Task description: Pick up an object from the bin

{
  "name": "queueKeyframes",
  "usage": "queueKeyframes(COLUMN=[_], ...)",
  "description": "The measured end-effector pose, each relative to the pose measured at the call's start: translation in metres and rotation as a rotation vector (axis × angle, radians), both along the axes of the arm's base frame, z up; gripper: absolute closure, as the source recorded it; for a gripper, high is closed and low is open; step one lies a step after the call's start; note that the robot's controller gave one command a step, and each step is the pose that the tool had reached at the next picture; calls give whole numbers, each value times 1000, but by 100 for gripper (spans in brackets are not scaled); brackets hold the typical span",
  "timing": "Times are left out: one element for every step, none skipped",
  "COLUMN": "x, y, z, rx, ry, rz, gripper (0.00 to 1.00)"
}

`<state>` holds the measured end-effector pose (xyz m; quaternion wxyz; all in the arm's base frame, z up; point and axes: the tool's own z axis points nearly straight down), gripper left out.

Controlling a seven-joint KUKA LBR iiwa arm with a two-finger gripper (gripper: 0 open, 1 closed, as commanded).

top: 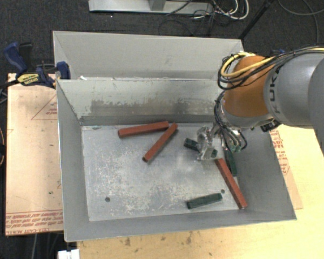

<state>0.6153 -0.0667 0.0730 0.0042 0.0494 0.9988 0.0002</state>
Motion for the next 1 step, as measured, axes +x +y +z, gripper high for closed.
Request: queueKeyframes(x=[-1], y=[-22], z=[36], rx=[2], ry=[10], rz=[-38], gripper=[100])
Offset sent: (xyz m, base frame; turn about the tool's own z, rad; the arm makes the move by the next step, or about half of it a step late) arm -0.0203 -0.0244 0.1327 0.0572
